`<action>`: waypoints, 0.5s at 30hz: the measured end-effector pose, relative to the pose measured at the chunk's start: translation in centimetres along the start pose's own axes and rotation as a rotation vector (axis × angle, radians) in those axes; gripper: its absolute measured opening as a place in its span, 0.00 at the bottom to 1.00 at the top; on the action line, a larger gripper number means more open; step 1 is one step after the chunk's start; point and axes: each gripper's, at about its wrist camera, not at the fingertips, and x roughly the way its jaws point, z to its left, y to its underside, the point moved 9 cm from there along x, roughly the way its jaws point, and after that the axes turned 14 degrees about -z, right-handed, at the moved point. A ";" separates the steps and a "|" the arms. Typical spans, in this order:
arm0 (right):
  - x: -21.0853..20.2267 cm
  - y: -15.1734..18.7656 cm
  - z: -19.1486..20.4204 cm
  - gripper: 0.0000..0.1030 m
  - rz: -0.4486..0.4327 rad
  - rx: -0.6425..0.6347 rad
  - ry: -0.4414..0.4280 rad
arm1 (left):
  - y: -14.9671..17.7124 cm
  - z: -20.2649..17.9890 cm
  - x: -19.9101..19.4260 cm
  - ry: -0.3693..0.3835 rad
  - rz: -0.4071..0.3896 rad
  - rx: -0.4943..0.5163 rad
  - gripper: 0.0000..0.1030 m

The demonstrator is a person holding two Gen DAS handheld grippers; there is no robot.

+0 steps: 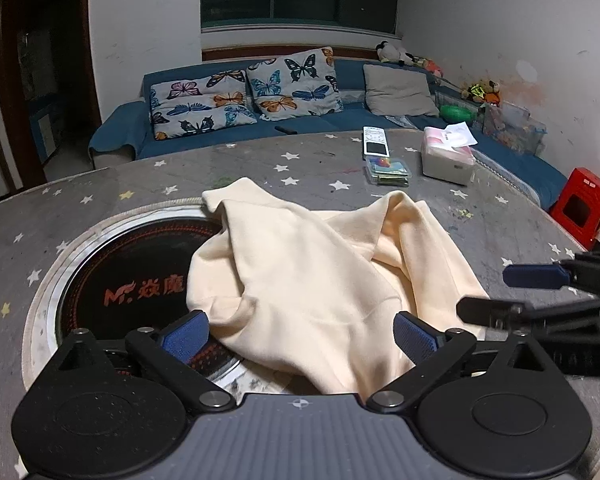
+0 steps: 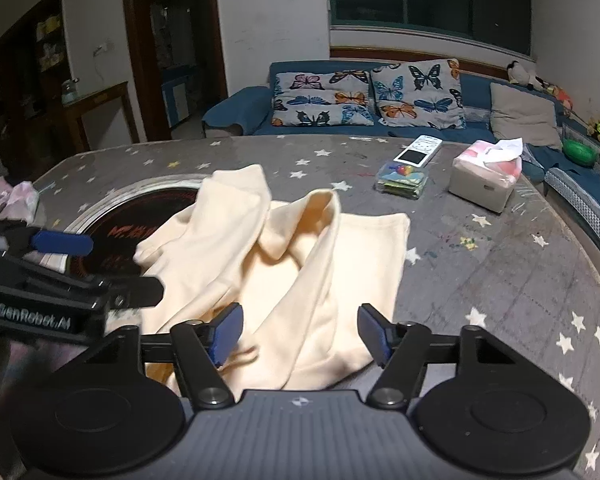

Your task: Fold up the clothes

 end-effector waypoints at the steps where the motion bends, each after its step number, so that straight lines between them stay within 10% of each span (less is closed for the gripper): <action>1: 0.2 -0.3 -0.3 0.59 0.000 0.005 0.002 | -0.1 0.0 0.2 0.000 -0.001 0.002 0.96; 15: 7.1 -3.2 -1.7 0.50 0.029 -0.007 -0.016 | -0.4 1.0 3.0 -0.011 0.026 -0.003 0.89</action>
